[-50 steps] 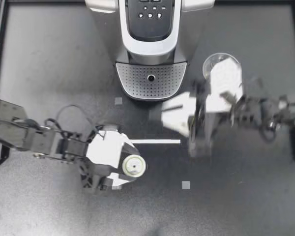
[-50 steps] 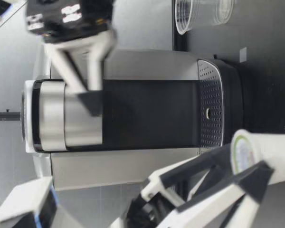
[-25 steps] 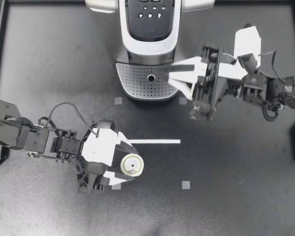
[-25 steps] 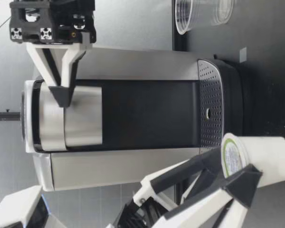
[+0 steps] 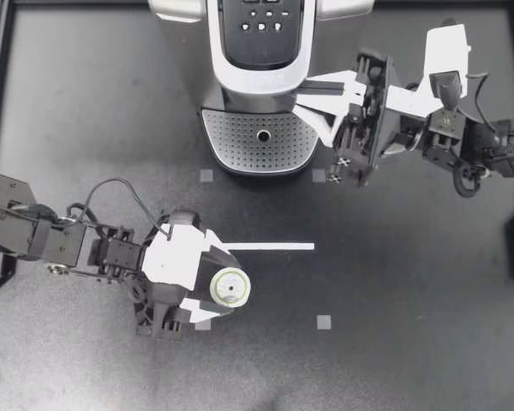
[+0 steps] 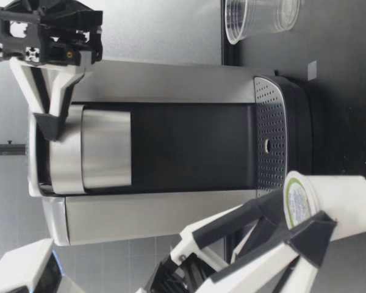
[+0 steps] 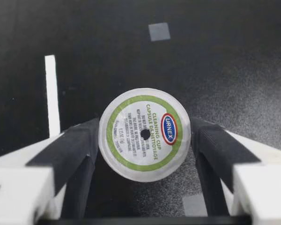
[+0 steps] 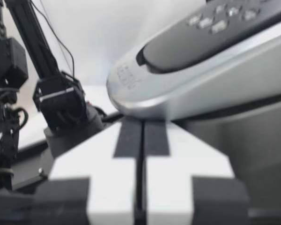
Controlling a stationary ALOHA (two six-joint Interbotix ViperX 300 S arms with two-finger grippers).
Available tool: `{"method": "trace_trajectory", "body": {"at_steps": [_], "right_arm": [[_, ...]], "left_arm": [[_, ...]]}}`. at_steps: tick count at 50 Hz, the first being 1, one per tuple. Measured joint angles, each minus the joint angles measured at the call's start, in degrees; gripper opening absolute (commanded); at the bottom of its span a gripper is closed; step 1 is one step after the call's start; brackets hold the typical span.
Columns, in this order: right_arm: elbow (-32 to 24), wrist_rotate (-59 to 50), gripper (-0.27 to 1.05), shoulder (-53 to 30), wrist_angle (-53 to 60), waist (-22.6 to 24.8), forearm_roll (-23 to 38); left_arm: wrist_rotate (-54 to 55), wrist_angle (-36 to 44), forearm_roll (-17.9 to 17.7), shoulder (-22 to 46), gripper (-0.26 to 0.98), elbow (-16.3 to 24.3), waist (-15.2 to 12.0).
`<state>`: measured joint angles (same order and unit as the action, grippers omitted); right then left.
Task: Place the coffee capsule inside the capsule container, then place the cup onto the center of the cup tray, then push the 'Hot Water' and 'Travel Mug' buttons.
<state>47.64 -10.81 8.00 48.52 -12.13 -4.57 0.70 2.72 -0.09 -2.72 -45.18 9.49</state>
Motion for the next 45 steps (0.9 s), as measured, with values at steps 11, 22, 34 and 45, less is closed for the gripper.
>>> {"method": "trace_trajectory", "body": {"at_steps": [11,22,34,45], "right_arm": [[-3.8,0.2,0.06,1.1,3.6,-1.4,0.0],[-5.8,-0.1,0.06,1.4,4.0,-3.8,0.1],[-7.5,-0.3,0.06,1.3,3.8,-7.1,0.2],[-10.2,-0.9,0.06,1.3,-0.4,-12.0,0.1]], "left_arm": [[0.1,-0.1,0.0,-0.1,0.44,0.0,0.0],[0.1,-0.1,0.0,0.0,0.44,0.0,0.0],[0.1,-0.2,0.0,-0.6,0.44,0.0,0.0],[0.1,-0.2,0.0,-0.9,0.44,0.0,0.0]]}}
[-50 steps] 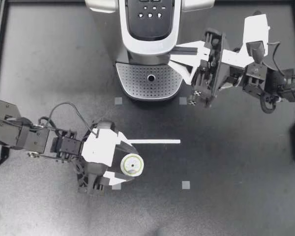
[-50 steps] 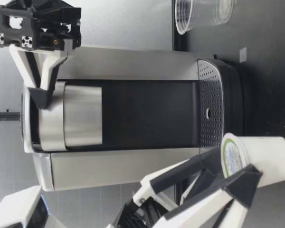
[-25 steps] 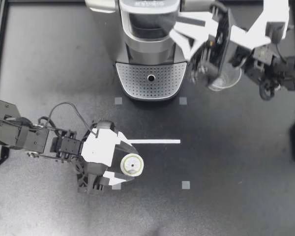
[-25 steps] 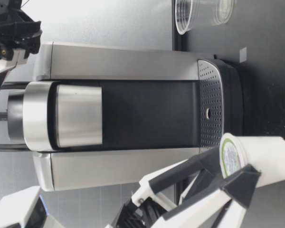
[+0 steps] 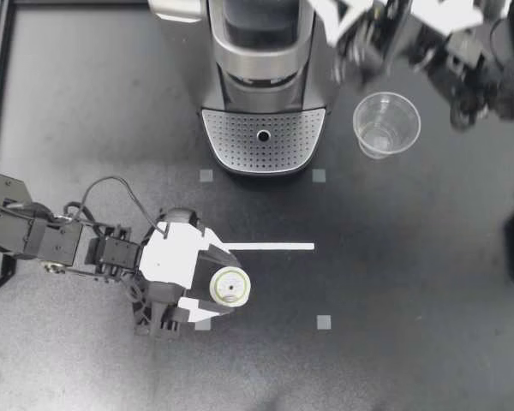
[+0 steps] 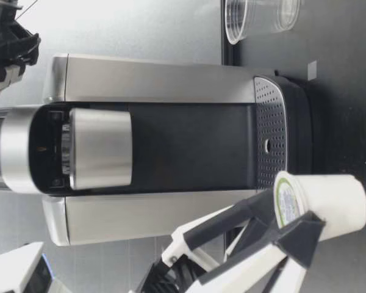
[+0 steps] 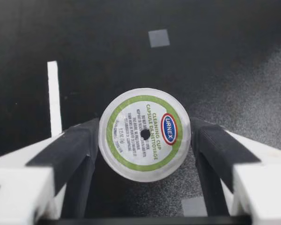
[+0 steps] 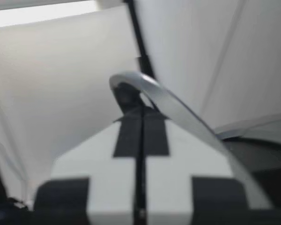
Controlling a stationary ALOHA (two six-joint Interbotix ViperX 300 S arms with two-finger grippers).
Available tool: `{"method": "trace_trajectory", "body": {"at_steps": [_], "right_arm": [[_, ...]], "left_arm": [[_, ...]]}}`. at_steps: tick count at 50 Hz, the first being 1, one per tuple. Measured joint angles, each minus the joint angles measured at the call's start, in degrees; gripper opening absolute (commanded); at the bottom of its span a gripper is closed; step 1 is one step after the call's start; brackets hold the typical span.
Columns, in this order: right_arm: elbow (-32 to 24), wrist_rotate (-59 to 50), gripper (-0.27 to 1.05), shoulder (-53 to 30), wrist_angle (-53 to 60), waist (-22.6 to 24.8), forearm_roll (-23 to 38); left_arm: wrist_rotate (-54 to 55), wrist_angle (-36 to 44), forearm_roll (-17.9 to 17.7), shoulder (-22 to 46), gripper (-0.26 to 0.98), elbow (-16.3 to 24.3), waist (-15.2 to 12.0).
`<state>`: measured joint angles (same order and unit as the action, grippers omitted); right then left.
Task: Place the coffee capsule inside the capsule container, then place the cup onto the center of the cup tray, then push the 'Hot Water' and 'Travel Mug' buttons.
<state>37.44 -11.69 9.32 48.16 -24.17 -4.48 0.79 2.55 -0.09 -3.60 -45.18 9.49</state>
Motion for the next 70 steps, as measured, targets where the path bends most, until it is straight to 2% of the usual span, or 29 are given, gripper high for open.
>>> {"method": "trace_trajectory", "body": {"at_steps": [15,22,27,33,42,47,51,58,66,70], "right_arm": [[-3.3,-0.4,0.06,-1.6,-5.1,-4.3,0.0],[-3.5,-0.4,0.06,-1.8,-5.8,-5.3,0.1],[-3.6,-0.4,0.06,-1.8,-5.9,-5.3,0.1],[-3.6,-0.8,0.06,-1.5,-5.9,-5.4,0.4],[-2.2,-1.9,0.06,1.5,-5.8,-5.4,2.6],[-0.8,-2.0,0.06,3.4,-5.8,-4.8,3.8],[0.6,-2.0,0.06,4.6,-5.8,-4.3,4.0],[3.0,-2.1,0.06,6.4,-5.7,-4.2,4.0],[4.4,-2.2,0.06,7.7,-5.7,-4.2,4.0],[4.8,-2.3,0.06,8.3,-5.7,-4.2,4.0]], "left_arm": [[-0.4,0.0,0.0,-1.0,0.44,0.0,0.0],[-0.7,-3.3,0.4,-2.9,0.44,1.5,0.0],[-1.8,-7.2,1.7,-4.9,0.44,3.4,-0.1],[-4.0,-12.9,5.0,-7.5,0.44,6.7,-0.8],[-7.2,-25.6,14.7,-11.6,0.43,14.1,-2.7],[-7.1,-32.2,22.7,-12.7,0.43,17.9,-3.4],[-6.8,-36.5,30.4,-13.2,0.43,20.9,-3.5],[-5.3,-39.0,41.0,-13.2,0.43,23.9,-3.6],[-1.7,-39.1,48.8,-13.2,0.43,25.8,-3.8],[-0.1,-39.2,50.8,-13.2,0.43,26.2,-4.2]]}}
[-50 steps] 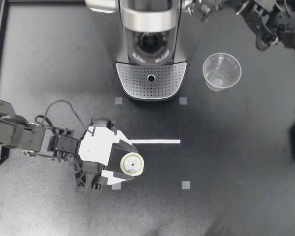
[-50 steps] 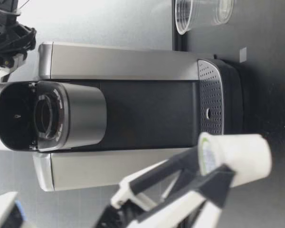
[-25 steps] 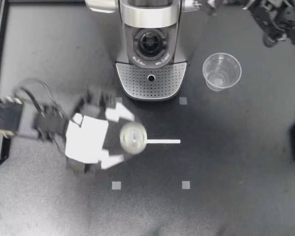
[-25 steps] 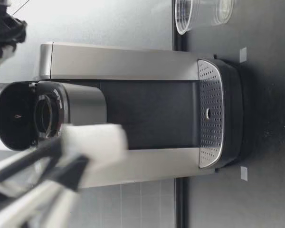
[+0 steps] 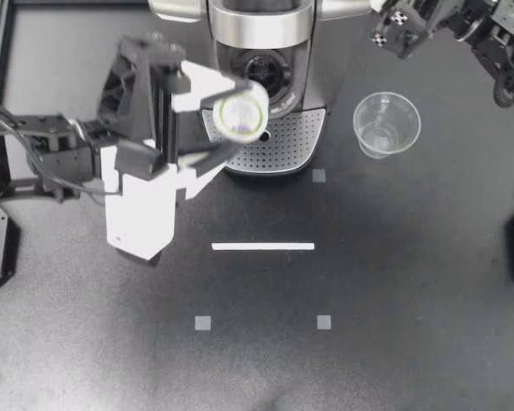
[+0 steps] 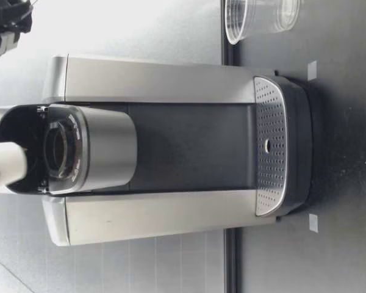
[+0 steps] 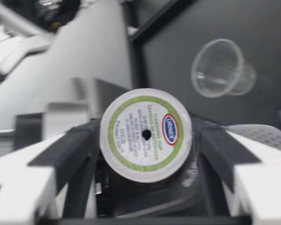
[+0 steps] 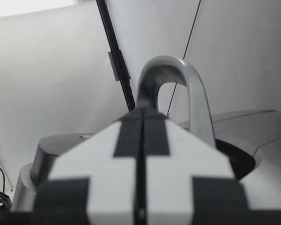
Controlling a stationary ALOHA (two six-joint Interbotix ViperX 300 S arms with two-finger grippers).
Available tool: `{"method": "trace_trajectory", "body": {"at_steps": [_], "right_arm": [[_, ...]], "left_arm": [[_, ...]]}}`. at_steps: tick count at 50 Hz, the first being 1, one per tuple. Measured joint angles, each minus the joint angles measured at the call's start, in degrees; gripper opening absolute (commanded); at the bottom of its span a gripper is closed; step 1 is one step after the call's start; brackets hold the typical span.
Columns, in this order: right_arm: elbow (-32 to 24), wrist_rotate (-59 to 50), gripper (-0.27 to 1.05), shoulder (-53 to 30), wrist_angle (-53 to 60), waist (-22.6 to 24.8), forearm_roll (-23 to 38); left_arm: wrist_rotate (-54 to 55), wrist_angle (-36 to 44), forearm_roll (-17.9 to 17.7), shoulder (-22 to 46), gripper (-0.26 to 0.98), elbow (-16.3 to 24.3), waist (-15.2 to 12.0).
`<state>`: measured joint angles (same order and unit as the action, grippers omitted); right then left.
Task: Place the coffee capsule inside the capsule container, then place the cup onto the center of the cup tray, then push the 'Hot Water' and 'Travel Mug' buttons.
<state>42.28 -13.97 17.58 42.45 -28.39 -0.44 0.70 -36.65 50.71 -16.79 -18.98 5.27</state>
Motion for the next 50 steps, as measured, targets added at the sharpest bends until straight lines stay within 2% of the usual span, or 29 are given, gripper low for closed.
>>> {"method": "trace_trajectory", "body": {"at_steps": [13,31,50], "right_arm": [[1.7,0.1,0.06,0.7,1.1,0.0,0.0],[3.5,0.1,0.06,2.3,2.0,0.0,0.0],[4.4,0.1,0.06,3.1,2.0,0.0,0.0]], "left_arm": [[1.8,0.4,1.1,1.8,0.43,0.1,-3.0],[1.8,2.5,1.1,3.2,0.44,0.1,-5.2],[2.1,3.8,1.1,5.4,0.47,0.4,-5.4]]}}
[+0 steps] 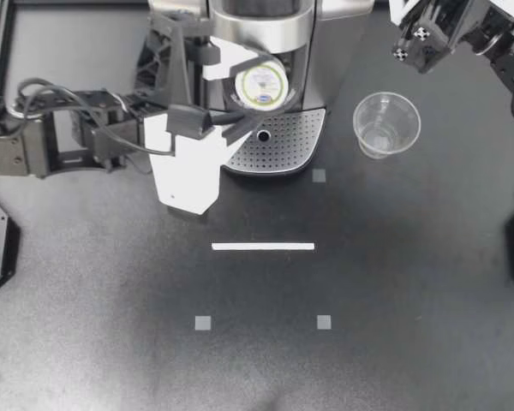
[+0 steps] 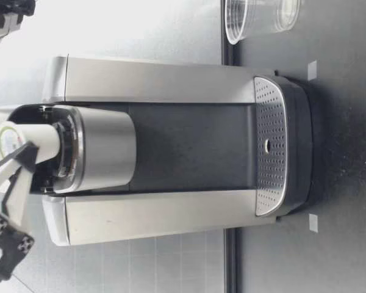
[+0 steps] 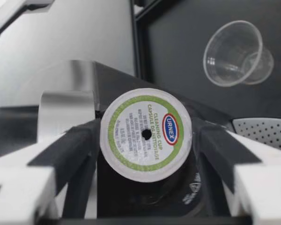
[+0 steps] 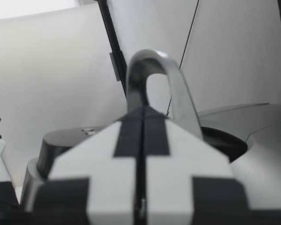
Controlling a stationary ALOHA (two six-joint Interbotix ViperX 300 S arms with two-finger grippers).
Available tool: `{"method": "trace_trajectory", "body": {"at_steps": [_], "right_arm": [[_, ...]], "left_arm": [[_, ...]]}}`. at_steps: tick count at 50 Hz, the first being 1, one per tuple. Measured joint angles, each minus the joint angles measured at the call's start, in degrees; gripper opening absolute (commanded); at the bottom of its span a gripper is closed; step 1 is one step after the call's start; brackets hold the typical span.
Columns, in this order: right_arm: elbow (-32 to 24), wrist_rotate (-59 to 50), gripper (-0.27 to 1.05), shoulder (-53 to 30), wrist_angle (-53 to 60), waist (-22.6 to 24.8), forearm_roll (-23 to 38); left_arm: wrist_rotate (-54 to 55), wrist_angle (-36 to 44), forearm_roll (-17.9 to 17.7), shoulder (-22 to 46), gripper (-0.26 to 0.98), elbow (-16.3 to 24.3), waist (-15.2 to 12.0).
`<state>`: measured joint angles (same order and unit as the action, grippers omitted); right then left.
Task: Place the coffee capsule inside the capsule container, then place the cup onto the center of the cup tray, then push the 'Hot Water' and 'Travel Mug' buttons.
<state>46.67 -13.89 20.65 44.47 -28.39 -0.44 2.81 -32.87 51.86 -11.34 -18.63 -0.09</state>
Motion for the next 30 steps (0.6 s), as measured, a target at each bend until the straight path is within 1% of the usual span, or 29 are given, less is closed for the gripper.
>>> {"method": "trace_trajectory", "body": {"at_steps": [7,24,30], "right_arm": [[0.0,0.0,0.06,0.0,0.1,0.0,0.0],[0.1,0.0,0.06,0.0,0.3,0.0,0.0],[1.1,0.0,0.06,-0.1,0.3,1.2,0.0]], "left_arm": [[0.9,-0.1,0.0,-0.1,0.52,0.0,-0.1],[1.0,-0.4,0.0,-1.7,0.53,0.0,-0.2],[1.3,0.1,0.0,-2.0,0.53,-0.2,-0.2]]}}
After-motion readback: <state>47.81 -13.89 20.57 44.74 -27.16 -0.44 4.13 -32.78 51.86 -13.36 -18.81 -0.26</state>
